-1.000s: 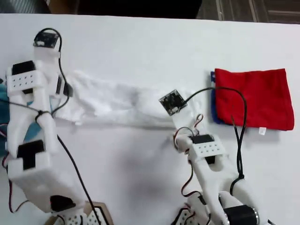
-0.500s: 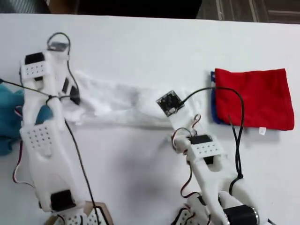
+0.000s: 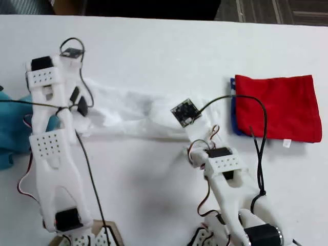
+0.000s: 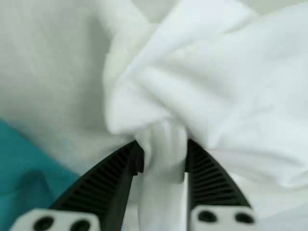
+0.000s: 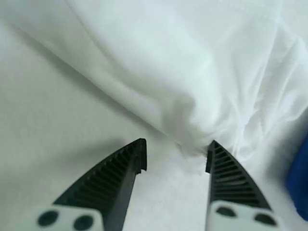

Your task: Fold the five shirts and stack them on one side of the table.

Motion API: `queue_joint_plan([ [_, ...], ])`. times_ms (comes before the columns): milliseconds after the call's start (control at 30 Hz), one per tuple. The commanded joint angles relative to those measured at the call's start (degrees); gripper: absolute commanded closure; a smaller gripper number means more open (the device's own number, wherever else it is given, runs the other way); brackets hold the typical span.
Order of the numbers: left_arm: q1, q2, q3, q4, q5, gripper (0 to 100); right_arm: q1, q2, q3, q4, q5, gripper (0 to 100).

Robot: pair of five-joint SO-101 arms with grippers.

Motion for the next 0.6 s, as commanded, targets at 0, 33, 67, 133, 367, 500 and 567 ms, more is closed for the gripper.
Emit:
queue_joint_plan([
  [0,-1.41,0.35,-0.84,0.44,-1.23,98,-0.13,-1.8,-0.26,-0.75,-0.44,78.7],
  [33,-1.41,0.26,-1.1,0.44,-1.23,97,-0.04,-1.89,-0.18,-0.66,-0.44,78.7],
  [67,-1.41,-0.09,-1.19,0.53,-1.14,97,-0.04,-1.89,-0.18,-0.48,-0.44,78.7],
  [133,-1.41,-2.37,-0.84,0.62,-1.14,97,-0.04,-2.07,-0.18,-0.22,-0.53,78.7],
  [367,1.14,-14.07,4.7,0.79,-1.14,97,0.04,-16.66,0.35,9.36,-0.62,78.7],
  [500,2.2,-16.26,9.8,0.44,-1.14,97,-0.92,-26.15,5.71,9.45,-0.7,78.7],
  [567,2.02,-16.0,10.77,0.44,-1.23,92,-2.07,-29.05,7.56,9.36,-0.44,78.7],
])
